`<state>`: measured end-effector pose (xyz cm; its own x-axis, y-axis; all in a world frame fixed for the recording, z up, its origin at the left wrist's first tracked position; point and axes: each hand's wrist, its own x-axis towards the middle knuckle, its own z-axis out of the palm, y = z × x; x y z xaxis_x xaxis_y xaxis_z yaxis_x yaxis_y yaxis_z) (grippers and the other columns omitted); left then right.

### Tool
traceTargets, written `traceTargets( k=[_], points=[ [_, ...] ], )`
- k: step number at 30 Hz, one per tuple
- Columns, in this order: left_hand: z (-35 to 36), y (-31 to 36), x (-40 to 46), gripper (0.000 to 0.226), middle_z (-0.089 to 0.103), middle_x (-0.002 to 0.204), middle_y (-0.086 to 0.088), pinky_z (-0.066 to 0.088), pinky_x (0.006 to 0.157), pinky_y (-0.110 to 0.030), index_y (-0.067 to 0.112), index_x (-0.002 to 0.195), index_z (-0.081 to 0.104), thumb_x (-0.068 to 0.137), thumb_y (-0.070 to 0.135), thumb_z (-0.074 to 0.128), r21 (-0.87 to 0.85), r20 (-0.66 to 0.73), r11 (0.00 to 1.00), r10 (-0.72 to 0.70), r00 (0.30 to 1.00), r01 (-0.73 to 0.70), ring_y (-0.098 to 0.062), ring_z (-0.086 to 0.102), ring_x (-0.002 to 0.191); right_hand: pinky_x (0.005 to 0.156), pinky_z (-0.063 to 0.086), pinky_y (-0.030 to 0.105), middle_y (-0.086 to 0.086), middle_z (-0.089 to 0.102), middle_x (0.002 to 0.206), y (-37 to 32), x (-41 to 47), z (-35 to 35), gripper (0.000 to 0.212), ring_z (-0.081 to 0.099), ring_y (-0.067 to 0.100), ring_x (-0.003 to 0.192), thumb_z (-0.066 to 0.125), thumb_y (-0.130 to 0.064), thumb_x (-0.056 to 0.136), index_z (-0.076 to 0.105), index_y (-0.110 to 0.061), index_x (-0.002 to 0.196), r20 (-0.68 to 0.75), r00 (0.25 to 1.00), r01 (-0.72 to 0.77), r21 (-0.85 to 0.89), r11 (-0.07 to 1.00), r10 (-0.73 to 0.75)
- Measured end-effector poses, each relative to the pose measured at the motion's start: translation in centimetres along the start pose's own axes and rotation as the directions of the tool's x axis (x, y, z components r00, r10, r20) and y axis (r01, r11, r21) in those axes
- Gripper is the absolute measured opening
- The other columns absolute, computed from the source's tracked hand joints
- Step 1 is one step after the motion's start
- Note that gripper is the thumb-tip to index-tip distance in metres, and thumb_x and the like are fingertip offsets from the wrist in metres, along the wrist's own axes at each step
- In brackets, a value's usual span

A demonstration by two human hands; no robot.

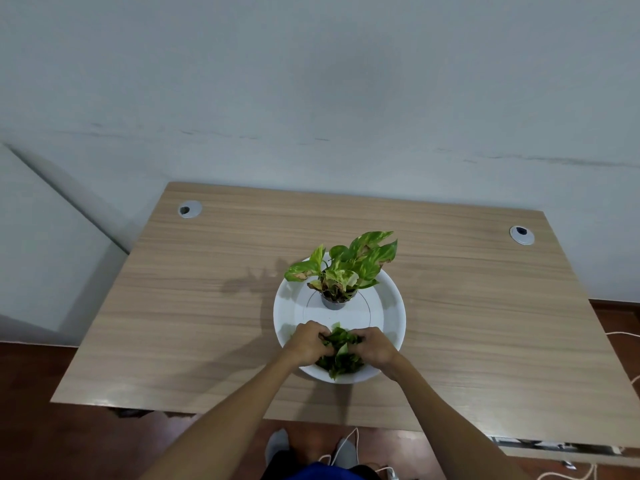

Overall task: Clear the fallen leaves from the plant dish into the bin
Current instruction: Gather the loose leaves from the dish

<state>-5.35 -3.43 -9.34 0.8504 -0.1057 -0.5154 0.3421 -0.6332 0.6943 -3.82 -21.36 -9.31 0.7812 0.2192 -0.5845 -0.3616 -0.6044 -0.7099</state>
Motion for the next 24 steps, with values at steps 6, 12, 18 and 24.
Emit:
traceTargets(
  k=[6,12,18,24],
  points=[
    [-1.3,0.3,0.4,0.034,0.067,0.092,-0.004,0.049,0.07,-0.017,0.0,0.102,0.072,0.072,0.012,0.081,-0.236,-0.017,0.969,-0.076,0.997,0.07,-0.014,0.062,0.088,0.082,0.061,0.04,0.019,0.076,0.092,-0.6,0.4,-0.7,0.02,0.07,0.024,0.081,0.066,0.001,0.08,0.08,-0.011,0.09,0.058,0.996,-0.074,0.222,0.972,0.063],
    [-2.2,1.1,0.3,0.026,0.07,0.085,-0.008,0.049,0.062,-0.022,0.005,0.092,0.074,0.068,0.011,0.081,-0.366,-0.034,0.925,-0.126,0.991,0.105,-0.014,0.065,0.074,0.089,0.057,0.05,0.028,0.072,0.1,-2.0,0.8,-1.7,0.02,0.07,0.031,0.086,0.066,0.003,0.081,0.079,-0.007,0.092,0.106,0.994,-0.064,0.313,0.948,0.032],
    [-2.7,1.8,-0.2,0.028,0.069,0.082,-0.008,0.046,0.052,-0.013,-0.001,0.099,0.072,0.073,0.007,0.078,-0.407,-0.054,0.907,-0.143,0.988,0.11,-0.01,0.063,0.068,0.081,0.061,0.038,0.026,0.073,0.101,-2.7,0.1,-2.1,0.02,0.072,0.036,0.095,0.063,0.006,0.087,0.075,0.002,0.102,0.133,0.991,-0.06,0.433,0.899,0.002],
    [-1.8,1.5,-1.0,0.026,0.07,0.088,-0.013,0.049,0.055,-0.015,-0.001,0.1,0.072,0.074,0.003,0.076,-0.433,-0.088,0.894,-0.165,0.982,0.112,-0.015,0.065,0.074,0.068,0.06,0.03,0.019,0.075,0.091,-2.7,-0.7,-1.8,0.021,0.074,0.026,0.081,0.058,0.008,0.089,0.074,-0.001,0.099,0.144,0.99,-0.067,0.452,0.889,0.001]
  ],
)
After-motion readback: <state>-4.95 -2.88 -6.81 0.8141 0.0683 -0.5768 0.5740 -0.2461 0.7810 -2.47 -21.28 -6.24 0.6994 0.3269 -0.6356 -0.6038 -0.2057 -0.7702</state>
